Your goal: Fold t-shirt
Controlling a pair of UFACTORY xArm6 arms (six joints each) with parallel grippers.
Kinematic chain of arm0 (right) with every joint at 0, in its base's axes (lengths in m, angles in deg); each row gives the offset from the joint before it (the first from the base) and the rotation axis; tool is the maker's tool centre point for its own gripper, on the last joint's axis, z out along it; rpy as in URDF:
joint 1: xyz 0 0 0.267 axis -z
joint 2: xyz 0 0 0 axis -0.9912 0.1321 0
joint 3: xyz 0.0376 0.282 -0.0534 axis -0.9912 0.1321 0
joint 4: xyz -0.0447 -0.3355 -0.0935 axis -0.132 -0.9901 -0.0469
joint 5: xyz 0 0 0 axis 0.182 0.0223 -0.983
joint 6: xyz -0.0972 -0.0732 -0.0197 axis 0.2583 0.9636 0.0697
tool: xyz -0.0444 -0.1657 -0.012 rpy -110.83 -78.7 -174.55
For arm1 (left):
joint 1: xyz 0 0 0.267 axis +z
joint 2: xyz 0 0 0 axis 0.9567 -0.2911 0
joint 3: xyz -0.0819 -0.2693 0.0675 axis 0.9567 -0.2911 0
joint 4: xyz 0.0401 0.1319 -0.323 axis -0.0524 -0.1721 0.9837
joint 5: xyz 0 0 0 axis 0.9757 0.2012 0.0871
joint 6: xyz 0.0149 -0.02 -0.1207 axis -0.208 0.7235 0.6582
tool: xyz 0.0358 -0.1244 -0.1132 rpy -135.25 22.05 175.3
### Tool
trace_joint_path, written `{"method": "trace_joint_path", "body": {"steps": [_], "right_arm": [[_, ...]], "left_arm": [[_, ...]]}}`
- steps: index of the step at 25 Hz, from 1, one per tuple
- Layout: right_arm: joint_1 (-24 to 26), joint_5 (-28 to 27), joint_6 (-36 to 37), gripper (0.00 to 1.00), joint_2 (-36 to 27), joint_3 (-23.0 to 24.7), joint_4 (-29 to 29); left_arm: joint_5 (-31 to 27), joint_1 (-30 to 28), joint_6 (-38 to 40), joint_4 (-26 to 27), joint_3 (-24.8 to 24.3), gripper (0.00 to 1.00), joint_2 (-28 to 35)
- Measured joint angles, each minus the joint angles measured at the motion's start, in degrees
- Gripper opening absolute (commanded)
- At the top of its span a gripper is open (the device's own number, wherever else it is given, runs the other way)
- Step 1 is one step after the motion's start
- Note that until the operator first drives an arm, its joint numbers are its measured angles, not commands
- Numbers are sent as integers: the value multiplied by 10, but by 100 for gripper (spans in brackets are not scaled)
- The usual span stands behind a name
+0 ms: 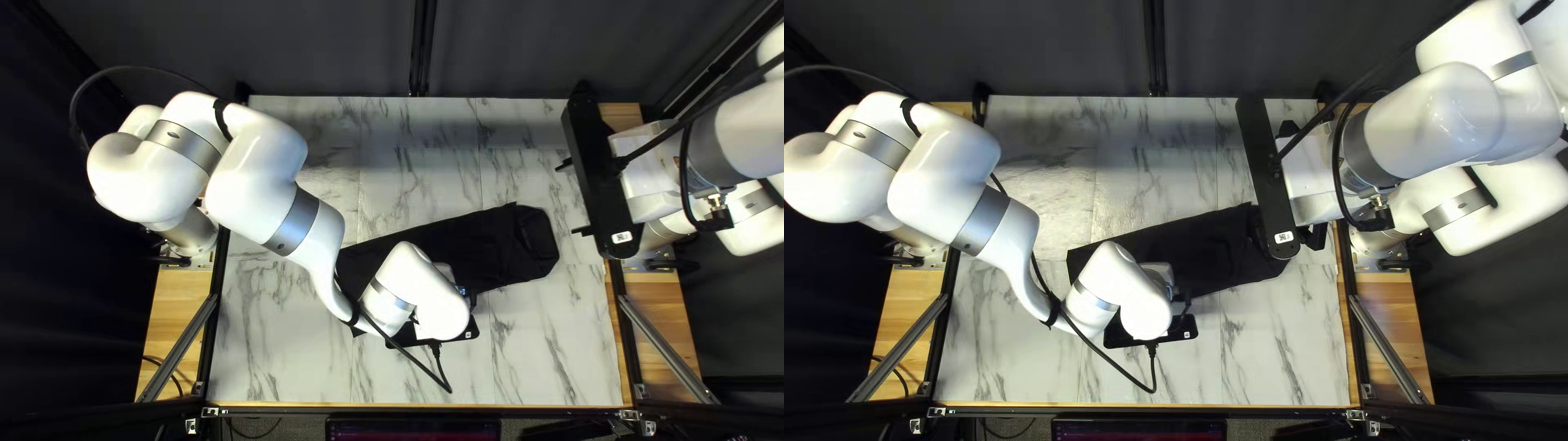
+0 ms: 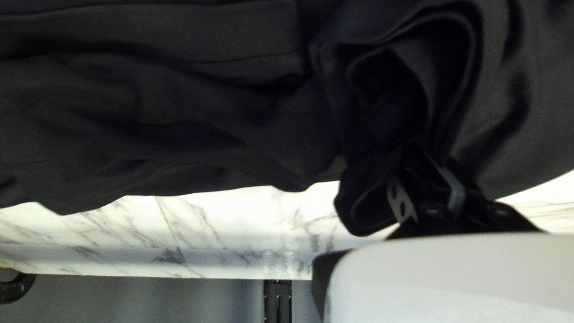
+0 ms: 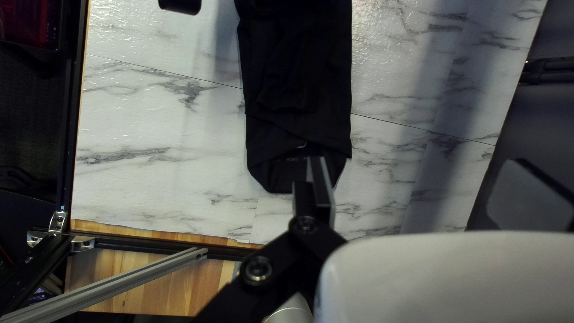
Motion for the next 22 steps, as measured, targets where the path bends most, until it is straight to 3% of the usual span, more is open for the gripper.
{"method": "trace_joint_path", "body": {"steps": [6, 7, 9, 10, 18, 22], "right_arm": [[0, 0, 0, 100, 0, 0, 0], [0, 0, 0, 100, 0, 0, 0], [0, 0, 0, 100, 0, 0, 0], [0, 0, 0, 100, 0, 0, 0], [0, 0, 0, 100, 0, 0, 0], [0, 0, 0, 100, 0, 0, 0]], "left_arm": [[12, 19, -1, -2, 12, 7, -6], [14, 22, 1, -2, 13, 12, -6], [19, 27, 4, -1, 14, 84, -8], [22, 29, 6, 1, 15, 100, -9], [20, 15, 17, 11, 10, 100, 1], [4, 1, 20, 14, 34, 100, -9]]}}
